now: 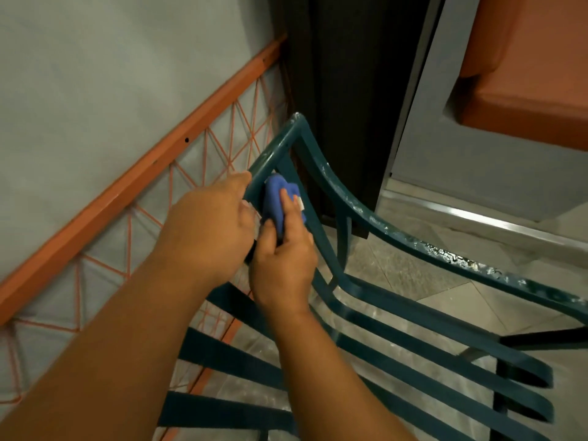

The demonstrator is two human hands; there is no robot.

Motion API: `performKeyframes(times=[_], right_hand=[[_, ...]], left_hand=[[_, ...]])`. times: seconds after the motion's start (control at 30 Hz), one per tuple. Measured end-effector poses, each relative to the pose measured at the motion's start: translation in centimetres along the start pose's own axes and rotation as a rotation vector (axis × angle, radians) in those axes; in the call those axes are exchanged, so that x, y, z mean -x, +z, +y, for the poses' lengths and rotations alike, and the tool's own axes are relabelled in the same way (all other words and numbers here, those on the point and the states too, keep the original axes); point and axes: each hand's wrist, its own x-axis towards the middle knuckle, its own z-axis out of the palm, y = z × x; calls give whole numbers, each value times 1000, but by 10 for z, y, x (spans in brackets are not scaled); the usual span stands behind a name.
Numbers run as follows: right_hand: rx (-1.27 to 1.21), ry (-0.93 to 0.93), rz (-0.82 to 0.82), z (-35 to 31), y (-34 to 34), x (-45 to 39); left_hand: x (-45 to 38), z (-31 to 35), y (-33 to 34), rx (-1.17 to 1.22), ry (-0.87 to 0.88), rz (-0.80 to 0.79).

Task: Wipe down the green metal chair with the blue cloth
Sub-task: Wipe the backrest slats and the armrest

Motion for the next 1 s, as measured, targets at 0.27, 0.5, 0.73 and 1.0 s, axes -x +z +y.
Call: performKeyframes(times=[0.27,0.5,0.73,1.0], right_hand=[[-35,-293,8,-27,-8,-21],[516,-570,-268,-27,-22,-80],[590,-595,-471,-57,-16,-76],[716,-761,-584,-62,-23,-78]], left_hand=[[-2,-9,11,373,-37,75],[-7,-15,7,609,-153,185],[-7,-16,5,692,-146,217],[-5,-16,5,821,-130,214]])
